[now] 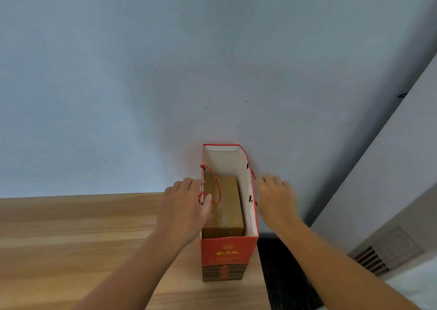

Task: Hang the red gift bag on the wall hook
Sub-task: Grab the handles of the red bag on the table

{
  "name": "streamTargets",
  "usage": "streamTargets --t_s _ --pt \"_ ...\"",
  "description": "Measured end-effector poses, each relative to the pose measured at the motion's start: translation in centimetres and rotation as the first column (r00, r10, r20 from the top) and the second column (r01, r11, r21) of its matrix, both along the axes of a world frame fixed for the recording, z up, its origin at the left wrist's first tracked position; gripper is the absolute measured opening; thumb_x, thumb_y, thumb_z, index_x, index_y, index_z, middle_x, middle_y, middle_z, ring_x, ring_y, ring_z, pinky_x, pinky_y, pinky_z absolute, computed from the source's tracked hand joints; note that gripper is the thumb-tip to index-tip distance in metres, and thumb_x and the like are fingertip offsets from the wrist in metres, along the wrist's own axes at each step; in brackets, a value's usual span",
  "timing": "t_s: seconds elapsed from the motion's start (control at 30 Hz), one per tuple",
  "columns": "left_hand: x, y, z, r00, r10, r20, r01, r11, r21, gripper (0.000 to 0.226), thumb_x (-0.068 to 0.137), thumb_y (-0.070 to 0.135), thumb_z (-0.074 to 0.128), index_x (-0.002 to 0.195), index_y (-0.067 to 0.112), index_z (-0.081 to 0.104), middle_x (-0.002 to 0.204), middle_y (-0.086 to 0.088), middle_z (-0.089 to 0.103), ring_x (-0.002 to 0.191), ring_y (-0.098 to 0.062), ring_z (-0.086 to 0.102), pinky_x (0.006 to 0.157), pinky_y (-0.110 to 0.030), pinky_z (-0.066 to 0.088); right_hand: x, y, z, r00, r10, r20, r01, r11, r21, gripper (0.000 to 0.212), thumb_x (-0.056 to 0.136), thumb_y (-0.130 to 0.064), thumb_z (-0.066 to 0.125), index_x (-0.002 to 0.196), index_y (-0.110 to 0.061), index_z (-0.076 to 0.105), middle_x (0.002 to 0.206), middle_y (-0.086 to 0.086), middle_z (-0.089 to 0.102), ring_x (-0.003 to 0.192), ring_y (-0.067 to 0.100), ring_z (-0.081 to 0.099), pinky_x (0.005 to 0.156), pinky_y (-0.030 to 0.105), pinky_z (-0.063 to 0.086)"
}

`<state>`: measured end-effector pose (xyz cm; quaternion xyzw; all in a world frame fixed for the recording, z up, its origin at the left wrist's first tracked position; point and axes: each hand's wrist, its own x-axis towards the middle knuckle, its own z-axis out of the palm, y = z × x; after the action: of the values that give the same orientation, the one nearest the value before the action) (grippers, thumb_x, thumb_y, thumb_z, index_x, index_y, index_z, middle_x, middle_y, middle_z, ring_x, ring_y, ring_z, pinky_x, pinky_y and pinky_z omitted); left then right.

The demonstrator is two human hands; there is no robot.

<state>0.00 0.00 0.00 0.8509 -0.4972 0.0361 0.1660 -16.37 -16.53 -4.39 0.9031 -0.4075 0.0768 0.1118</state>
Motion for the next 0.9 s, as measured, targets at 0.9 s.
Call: streamTargets --t_s 0.9 --pt "0.6 1.2 -1.0 0.999 -0.020 0.030 0.020 1.000 -0.020 0.036 0.097 0.046 0.052 0.123 0.025 0.064 0.122 0.005 0.068 0.113 -0.016 0.063 0.096 -0.032 0.050 -5.9 -1.8 -5.8 0.964 0.101 -0.246 -0.080 0.992 0.097 0.023 0.073 -0.016 0.089 0.092 -0.016 0.076 0.097 0.001 0.071 0.071 0.021 0.065 0.057 0.035 0.055"
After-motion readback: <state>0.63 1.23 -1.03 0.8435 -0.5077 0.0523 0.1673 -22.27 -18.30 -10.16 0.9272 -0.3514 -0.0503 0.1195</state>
